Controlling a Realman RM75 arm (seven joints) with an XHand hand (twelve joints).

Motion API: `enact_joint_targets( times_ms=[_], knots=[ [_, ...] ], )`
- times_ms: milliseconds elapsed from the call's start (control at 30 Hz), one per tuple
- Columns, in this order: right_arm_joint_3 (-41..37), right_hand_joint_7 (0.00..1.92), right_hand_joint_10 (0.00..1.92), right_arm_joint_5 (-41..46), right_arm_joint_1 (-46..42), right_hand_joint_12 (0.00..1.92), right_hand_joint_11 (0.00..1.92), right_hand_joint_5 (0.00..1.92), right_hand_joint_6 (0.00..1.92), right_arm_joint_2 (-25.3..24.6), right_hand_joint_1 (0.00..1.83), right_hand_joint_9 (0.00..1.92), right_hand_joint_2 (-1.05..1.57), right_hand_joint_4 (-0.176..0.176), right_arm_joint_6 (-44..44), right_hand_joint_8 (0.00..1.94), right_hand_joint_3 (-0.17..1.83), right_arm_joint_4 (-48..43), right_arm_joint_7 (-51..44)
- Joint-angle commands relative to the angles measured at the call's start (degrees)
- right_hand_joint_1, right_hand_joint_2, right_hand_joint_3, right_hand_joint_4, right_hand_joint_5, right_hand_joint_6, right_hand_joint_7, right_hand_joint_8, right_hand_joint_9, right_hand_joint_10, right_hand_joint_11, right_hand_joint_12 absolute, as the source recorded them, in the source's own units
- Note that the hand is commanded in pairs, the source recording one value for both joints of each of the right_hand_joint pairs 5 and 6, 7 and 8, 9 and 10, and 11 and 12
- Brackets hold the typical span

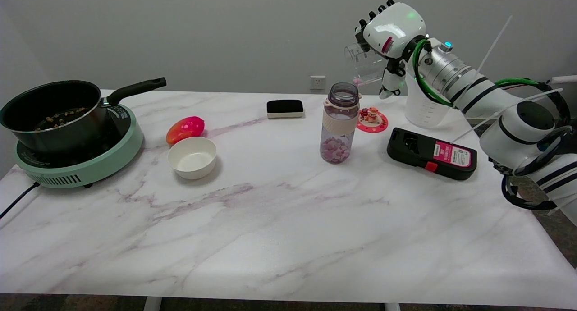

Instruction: Pour the contents of the measuring cup into the bottle.

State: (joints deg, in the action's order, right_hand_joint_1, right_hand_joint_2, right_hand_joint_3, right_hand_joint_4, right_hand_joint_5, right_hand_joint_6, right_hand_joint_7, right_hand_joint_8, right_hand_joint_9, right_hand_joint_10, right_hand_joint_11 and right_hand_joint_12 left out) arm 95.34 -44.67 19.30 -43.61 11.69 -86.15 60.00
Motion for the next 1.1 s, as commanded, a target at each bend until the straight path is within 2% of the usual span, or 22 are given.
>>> enact_joint_targets(
  times_ms=[33,1100],
  knots=[
    [0.4,1.92,1.7,-1.1,0.3,1.39,1.39,1.92,1.92,0.3,1.19,1.7,1.56,0.0,0.1,1.92,0.4,0.3,0.9],
    [0.1,1.92,1.71,-3.9,0.2,1.4,1.4,1.92,1.92,1.0,1.18,1.71,1.57,0.0,1.1,1.92,0.34,-0.9,1.9]
  ],
)
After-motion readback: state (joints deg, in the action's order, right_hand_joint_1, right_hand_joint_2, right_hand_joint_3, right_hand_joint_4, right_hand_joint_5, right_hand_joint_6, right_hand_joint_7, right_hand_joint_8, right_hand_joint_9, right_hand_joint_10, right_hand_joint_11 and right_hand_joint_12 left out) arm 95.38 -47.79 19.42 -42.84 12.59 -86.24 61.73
